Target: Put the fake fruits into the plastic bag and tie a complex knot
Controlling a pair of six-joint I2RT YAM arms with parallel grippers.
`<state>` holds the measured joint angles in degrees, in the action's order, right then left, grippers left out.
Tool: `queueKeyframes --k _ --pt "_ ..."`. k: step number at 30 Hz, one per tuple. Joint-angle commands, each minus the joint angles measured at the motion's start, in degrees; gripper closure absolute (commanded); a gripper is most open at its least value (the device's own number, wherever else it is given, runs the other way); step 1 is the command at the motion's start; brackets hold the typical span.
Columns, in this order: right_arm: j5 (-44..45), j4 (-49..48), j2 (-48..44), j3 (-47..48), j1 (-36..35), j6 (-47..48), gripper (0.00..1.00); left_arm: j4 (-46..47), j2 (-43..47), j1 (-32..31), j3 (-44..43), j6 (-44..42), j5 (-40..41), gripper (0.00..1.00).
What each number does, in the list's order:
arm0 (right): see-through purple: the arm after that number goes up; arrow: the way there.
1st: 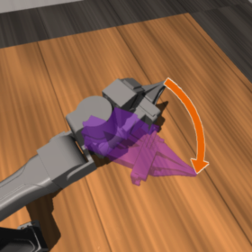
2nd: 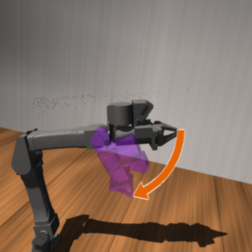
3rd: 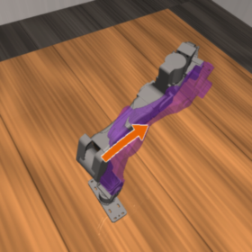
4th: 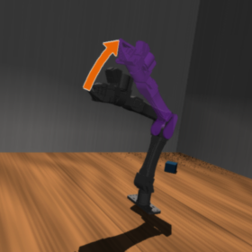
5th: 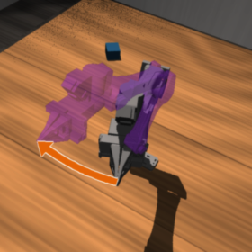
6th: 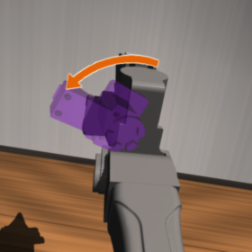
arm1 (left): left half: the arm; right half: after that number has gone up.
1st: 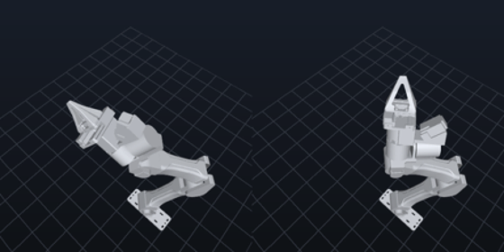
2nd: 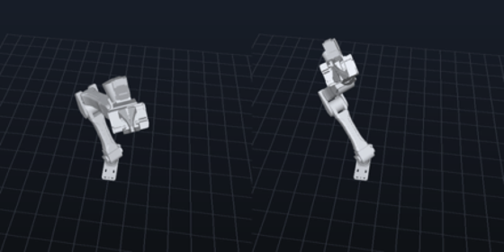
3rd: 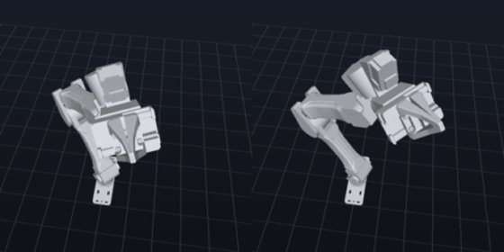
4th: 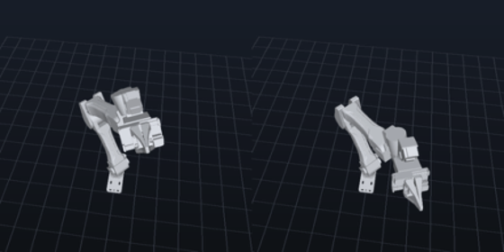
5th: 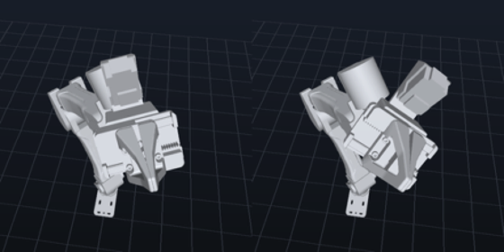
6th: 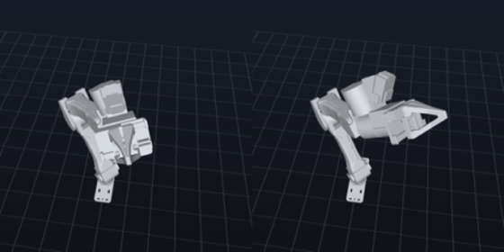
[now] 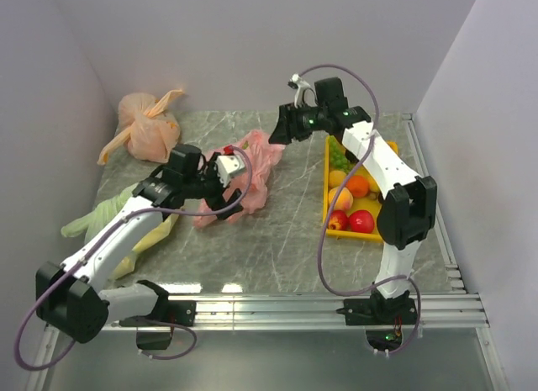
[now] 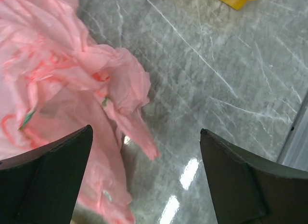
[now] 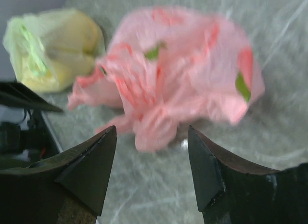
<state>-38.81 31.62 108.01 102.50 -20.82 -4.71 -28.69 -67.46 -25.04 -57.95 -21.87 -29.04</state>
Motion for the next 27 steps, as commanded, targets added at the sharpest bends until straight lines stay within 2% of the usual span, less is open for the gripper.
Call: queueKeyframes --k 1,3,5,10,13,14,15,17,18,20,21,22,23,24,25,27 --pt "2.4 -6.2 5.3 9.4 -1.0 -2.1 0.32 4.7 -4.6 -2.8 0.5 1.7 4.7 0.01" --pt "1.6 -6.7 12.4 15.6 -1.2 -4.2 0.34 8.4 -8.9 -4.2 -0.2 3.7 8.9 0.01" --pt "0.5 -8.4 15.6 16.9 -1.3 -6.2 0.35 10.8 -13.5 -4.7 -1.1 5.5 11.8 0.01" --pt "-0.8 -10.4 22.7 15.9 -3.4 -6.8 0.38 14.7 -22.3 -6.8 -4.3 4.9 18.6 0.01" --pt "-1.5 -11.1 25.4 12.9 -3.9 -7.3 0.39 13.9 -27.0 -7.1 -5.9 4.4 17.5 0.04" --pt "-1.5 -10.7 26.1 12.7 -4.1 -7.0 0.40 13.7 -28.4 -7.4 -6.2 3.9 17.3 0.09" --pt "-1.4 -8.9 27.7 13.0 -4.1 -6.7 0.41 13.0 -29.0 -7.4 -7.2 3.4 15.7 0.22" --pt "-0.1 -6.8 29.1 13.1 -4.4 -5.4 0.42 8.9 -30.4 -7.7 -8.6 1.8 14.0 0.37" --pt "0.6 -5.3 30.1 13.1 -4.4 -5.1 0.42 7.4 -30.7 -7.8 -9.4 1.4 13.6 0.55" --pt "1.9 -3.5 31.2 13.5 -4.4 -3.8 0.40 0.9 -30.5 -7.8 -10.5 -1.8 9.1 0.73" --pt "3.0 -1.6 32.1 14.3 -4.6 -3.3 0.39 -1.2 -30.3 -8.0 -11.3 -2.8 7.2 0.89" --pt "3.6 -0.9 32.4 14.4 -4.5 -3.1 0.39 -3.7 -29.3 -8.0 -11.7 -6.0 2.0 0.95" --pt "4.4 -0.3 32.4 14.8 -4.7 -3.0 0.38 -10.4 -28.6 -8.1 -12.4 -8.0 -1.9 0.99" --pt "5.9 0.9 32.9 15.1 -4.8 -2.5 0.37 -14.3 -27.7 -8.0 -13.8 -11.0 -6.1 1.00" --pt "6.5 1.6 33.1 15.4 -4.8 -2.2 0.36 -18.8 -25.0 -8.0 -14.4 -18.1 -14.1 1.00" --pt "8.5 2.9 33.4 15.4 -4.9 -1.4 0.34 -23.8 -21.2 -8.1 -14.4 -21.7 -18.7 1.00"
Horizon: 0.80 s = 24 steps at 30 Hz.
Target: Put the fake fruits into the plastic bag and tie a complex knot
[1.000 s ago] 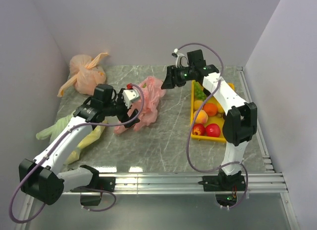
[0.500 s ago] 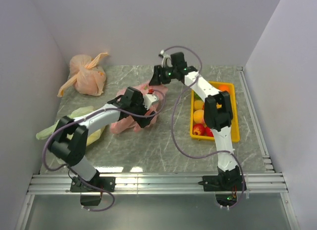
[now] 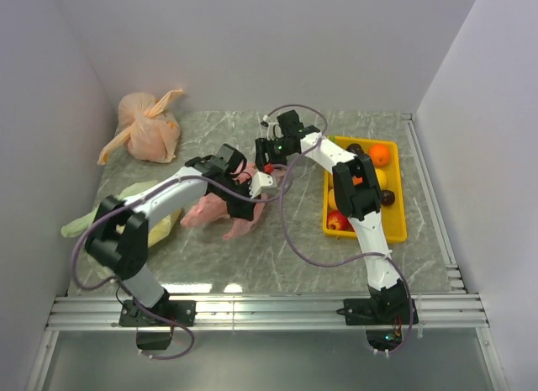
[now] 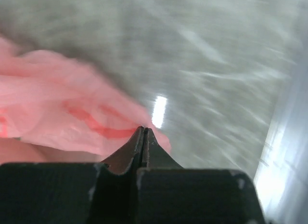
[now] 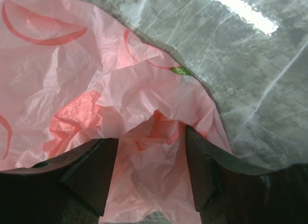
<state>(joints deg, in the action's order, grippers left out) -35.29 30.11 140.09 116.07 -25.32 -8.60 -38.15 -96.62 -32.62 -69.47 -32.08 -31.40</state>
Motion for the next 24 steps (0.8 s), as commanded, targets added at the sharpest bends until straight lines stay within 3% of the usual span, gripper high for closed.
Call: queueKeyframes --k 1,5,10,11,12,15,16,17,19,21,24 --pt "5.7 4.7 1.5 1.6 -0.4 2.5 0.32 -14.1 11.7 -0.5 -2.5 -11.5 -17.3 1.00" --pt "7.2 5.6 1.5 1.5 -0.4 3.1 0.32 -19.7 16.4 -0.5 -5.2 -19.8 -21.9 1.00" --pt "8.8 6.2 1.6 2.5 -0.5 3.7 0.31 -31.1 13.9 -2.4 -11.7 -29.2 -26.4 1.00" --pt "8.0 6.3 1.6 2.8 -0.5 4.1 0.31 -30.3 13.6 -3.8 -13.0 -27.4 -26.0 0.95" --pt "7.3 6.8 1.6 3.2 -0.5 5.2 0.30 -28.4 13.3 -3.9 -13.3 -24.4 -25.2 0.76" --pt "2.1 5.0 -0.8 2.3 -0.5 7.6 0.29 -13.9 15.1 -1.1 -12.2 -6.1 -21.0 0.48" --pt "0.4 3.4 -2.2 1.4 -0.3 8.1 0.29 -8.8 18.7 0.4 -10.5 4.7 -16.5 0.43" --pt "-0.7 1.6 -5.5 -0.8 -0.3 8.1 0.29 2.2 20.8 2.7 -6.3 9.4 -12.6 0.37" --pt "-4.5 -3.3 -8.4 -2.0 -0.4 10.4 0.28 8.6 26.8 4.8 -2.5 16.3 -3.0 0.27" --pt "-6.7 -2.2 -11.1 0.7 -0.5 10.9 0.27 9.7 29.6 7.2 1.4 17.0 2.5 0.19" --pt "-6.9 0.4 -16.2 1.4 -0.4 10.9 0.22 6.8 31.8 10.0 5.3 18.2 14.9 0.16"
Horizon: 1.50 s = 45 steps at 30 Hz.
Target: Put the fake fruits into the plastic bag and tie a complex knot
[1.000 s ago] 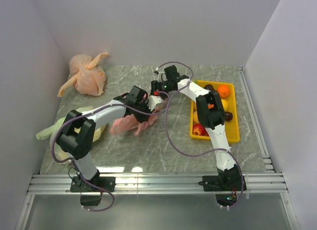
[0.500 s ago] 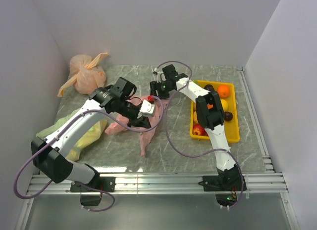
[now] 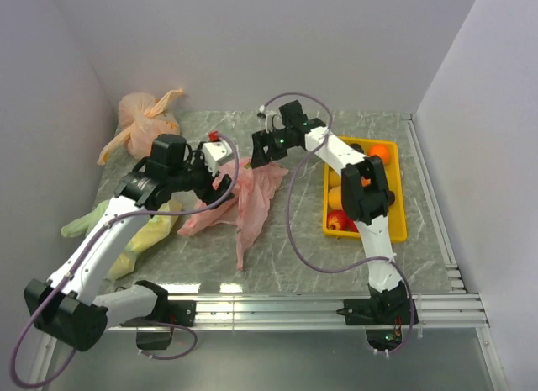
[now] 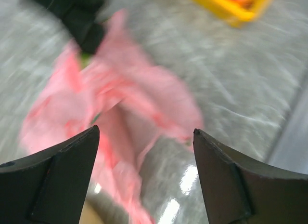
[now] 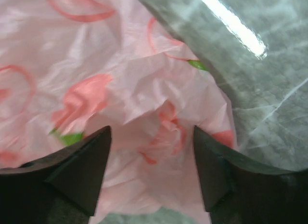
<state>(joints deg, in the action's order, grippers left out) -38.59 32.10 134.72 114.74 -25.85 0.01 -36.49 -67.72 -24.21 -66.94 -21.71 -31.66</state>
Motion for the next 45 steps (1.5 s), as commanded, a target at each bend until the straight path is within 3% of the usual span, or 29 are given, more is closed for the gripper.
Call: queueKeyframes --k 1,2,7,11,14,18,25,28,32,36,39,42,45 --pt "-2.9 -1.4 -12.7 1.6 0.2 2.2 0.15 5.0 2.9 2.6 3.7 9.7 18.2 0.16" --pt "-2.5 -0.9 -16.5 -1.7 0.2 1.9 0.14 4.4 2.7 4.3 5.0 10.3 22.0 0.15" --pt "1.8 2.9 -24.9 -12.2 0.7 0.1 0.14 5.2 0.7 5.3 9.0 9.9 25.0 0.08" --pt "1.5 13.4 -23.5 -15.6 1.0 -1.7 0.14 7.9 -3.4 5.1 12.1 9.1 28.3 0.06" --pt "-3.2 14.7 -21.1 -19.5 0.3 -3.7 0.14 8.0 -6.4 5.1 12.1 9.1 28.1 0.11" --pt "-5.9 13.1 -16.9 -20.9 -0.7 -6.2 0.14 7.0 -8.4 4.9 11.7 9.4 24.7 0.29" --pt "-11.1 8.3 -11.7 -22.1 -2.1 -12.8 0.14 6.7 -10.5 4.4 11.9 13.8 23.6 0.38" --pt "-17.1 4.7 -9.7 -21.1 -1.3 -16.5 0.18 7.4 -10.5 4.3 13.0 15.4 23.1 0.39" --pt "-22.2 1.1 -11.3 -22.8 0.0 -18.0 0.17 7.7 -10.4 4.3 13.2 16.6 23.7 0.40" --pt "-22.4 -5.5 -16.8 -28.9 0.3 -21.9 0.13 8.1 -11.1 4.3 12.5 17.8 23.6 0.42" --pt "-20.0 -7.0 -15.5 -29.3 -1.1 -23.6 0.13 8.1 -12.0 4.3 11.7 19.2 22.8 0.43" --pt "-17.9 -8.2 -12.4 -30.1 -3.2 -24.9 0.16 8.3 -12.4 4.3 11.7 20.0 23.0 0.39" --pt "-17.4 -8.9 -10.7 -30.4 -3.9 -25.8 0.29 7.6 -12.8 4.3 11.7 19.5 23.1 0.40"
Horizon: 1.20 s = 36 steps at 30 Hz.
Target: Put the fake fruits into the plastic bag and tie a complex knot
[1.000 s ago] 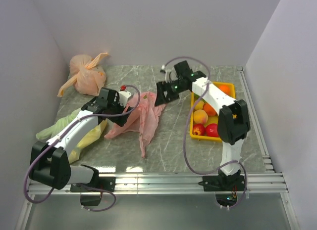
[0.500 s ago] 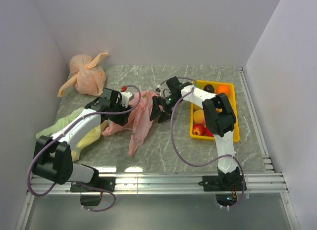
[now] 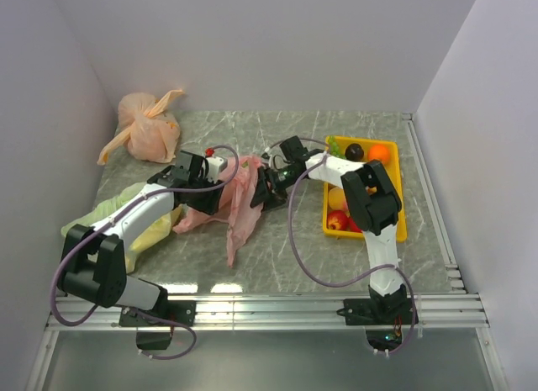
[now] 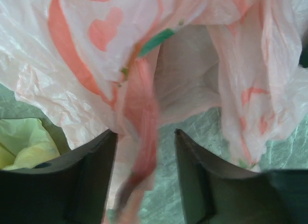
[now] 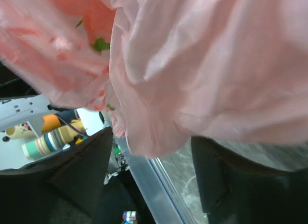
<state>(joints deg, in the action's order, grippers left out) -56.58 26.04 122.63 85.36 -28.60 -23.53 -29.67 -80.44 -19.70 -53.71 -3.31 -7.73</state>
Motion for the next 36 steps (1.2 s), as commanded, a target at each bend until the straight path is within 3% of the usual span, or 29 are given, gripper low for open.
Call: queueKeyframes --k 1,3,4,7,12,17,18,22,24,27,30,34,36 --pt "0.6 -1.7 1.4 -0.8 -1.1 -0.9 0.57 0.4 -0.2 -0.2 -1.6 0.7 -0.4 0.45" --pt "1.1 2.0 0.4 1.2 0.5 5.6 0.82 -2.0 0.5 -0.1 -1.5 -1.7 0.8 0.61" --pt "1.4 7.6 0.2 2.3 1.6 8.3 1.00 -3.0 1.0 0.2 -1.1 -3.2 1.2 0.78" --pt "3.8 20.9 0.5 10.4 7.0 20.9 1.00 -8.7 5.4 1.3 2.0 -11.4 -1.0 1.00" --pt "10.3 36.2 9.4 31.0 13.0 35.0 1.00 -19.0 14.7 1.4 7.2 -25.7 -4.1 1.00" --pt "12.3 39.5 13.0 35.3 11.4 37.5 1.00 -23.9 14.9 1.4 6.3 -29.9 -8.6 1.00" --pt "12.2 39.5 13.4 36.3 10.7 37.9 1.00 -24.0 14.4 1.4 3.5 -29.2 -10.3 0.97" --pt "10.5 36.4 11.1 34.5 7.1 37.2 1.00 -19.1 12.4 1.3 -4.0 -21.3 -14.2 0.45" --pt "10.5 36.4 9.8 34.4 6.2 38.0 1.00 -17.1 11.8 1.3 -7.4 -20.2 -13.2 0.37" --pt "10.5 35.6 8.9 34.3 5.0 38.2 1.00 -12.8 11.6 0.4 -8.6 -20.5 -11.3 0.09" --pt "10.5 35.9 9.6 36.0 4.4 38.2 1.00 -8.6 10.0 -3.5 -6.5 -23.5 -6.4 0.01" --pt "11.0 36.1 10.4 38.1 4.3 37.8 1.00 0.6 8.7 -6.4 -3.5 -27.7 4.7 0.01" --pt "11.4 35.5 9.8 37.6 4.3 37.5 1.00 -0.9 8.4 -6.2 -6.0 -28.4 3.0 0.01"
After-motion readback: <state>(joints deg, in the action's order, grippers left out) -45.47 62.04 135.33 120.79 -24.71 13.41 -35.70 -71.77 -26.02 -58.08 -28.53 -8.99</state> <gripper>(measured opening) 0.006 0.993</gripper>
